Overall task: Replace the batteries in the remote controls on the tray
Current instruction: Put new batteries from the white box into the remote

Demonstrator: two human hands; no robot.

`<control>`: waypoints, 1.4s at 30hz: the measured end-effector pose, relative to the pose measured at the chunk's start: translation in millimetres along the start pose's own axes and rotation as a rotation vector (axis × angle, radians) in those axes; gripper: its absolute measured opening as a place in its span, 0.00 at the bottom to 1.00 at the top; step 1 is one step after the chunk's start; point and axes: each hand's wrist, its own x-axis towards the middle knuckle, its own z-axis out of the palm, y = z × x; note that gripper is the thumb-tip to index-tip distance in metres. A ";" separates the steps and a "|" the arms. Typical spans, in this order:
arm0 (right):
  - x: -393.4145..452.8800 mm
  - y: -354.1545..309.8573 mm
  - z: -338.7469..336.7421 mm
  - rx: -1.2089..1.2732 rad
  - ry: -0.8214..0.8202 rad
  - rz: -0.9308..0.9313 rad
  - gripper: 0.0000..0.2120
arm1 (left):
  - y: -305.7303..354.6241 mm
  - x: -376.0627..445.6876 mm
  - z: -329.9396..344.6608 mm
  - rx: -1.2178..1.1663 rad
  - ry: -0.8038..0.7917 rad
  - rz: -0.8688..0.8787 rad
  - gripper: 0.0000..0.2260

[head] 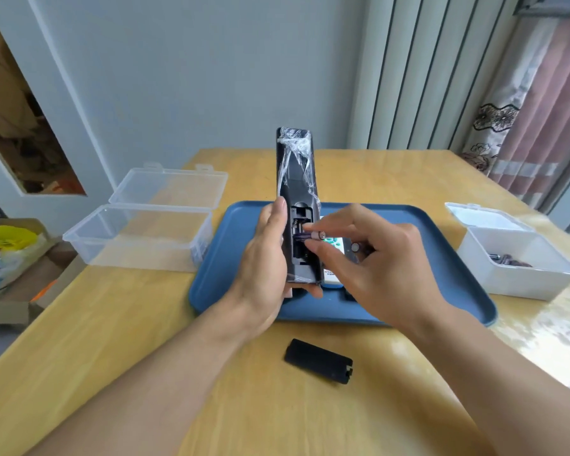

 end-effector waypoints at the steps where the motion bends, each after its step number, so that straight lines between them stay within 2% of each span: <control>1: 0.5 0.0 1.0 -0.036 0.006 -0.033 0.04 | -0.9 1.3 -1.0 0.004 0.013 0.008 0.27; 6: -2.0 7.2 6.2 -0.030 0.048 -0.079 0.08 | -2.3 5.2 -4.9 -0.073 0.045 0.003 0.29; 12: -2.5 15.9 7.3 0.074 -0.050 0.012 0.08 | -7.1 8.2 -5.1 -0.005 0.137 -0.012 0.38; 15: 0.3 9.7 8.5 0.111 -0.039 0.049 0.05 | -5.4 4.1 -0.5 0.009 0.119 0.050 0.30; 18: 3.1 5.3 7.2 0.122 -0.008 0.128 0.07 | -8.3 5.6 -0.3 0.033 0.112 0.062 0.39; 21: 2.6 2.8 7.9 0.083 0.011 0.114 0.12 | -12.3 9.8 -2.9 0.013 0.105 0.064 0.43; 26: 0.1 -3.4 11.7 0.024 0.055 0.076 0.09 | -8.6 8.0 -1.8 -0.080 0.132 0.039 0.37; 29: 0.8 -6.5 10.6 -0.032 -0.001 0.074 0.08 | -8.2 6.4 -1.1 -0.061 0.162 0.052 0.31; 34: 6.1 -11.7 6.6 0.062 -0.065 0.294 0.09 | -5.4 2.3 2.1 0.020 0.124 0.063 0.22; 36: 8.4 -11.4 5.3 0.147 -0.090 0.406 0.10 | -7.0 0.8 3.3 0.037 0.107 0.067 0.29; 38: 9.9 -8.0 3.4 0.228 -0.115 0.505 0.18 | -10.5 2.9 2.9 0.031 0.081 0.071 0.36; 40: 10.0 -4.3 1.3 0.271 -0.140 0.573 0.23 | -10.8 3.0 3.5 0.043 0.055 0.087 0.34; 42: 8.7 -2.8 0.8 0.318 -0.149 0.622 0.24 | -11.3 3.6 2.4 0.039 0.040 0.086 0.33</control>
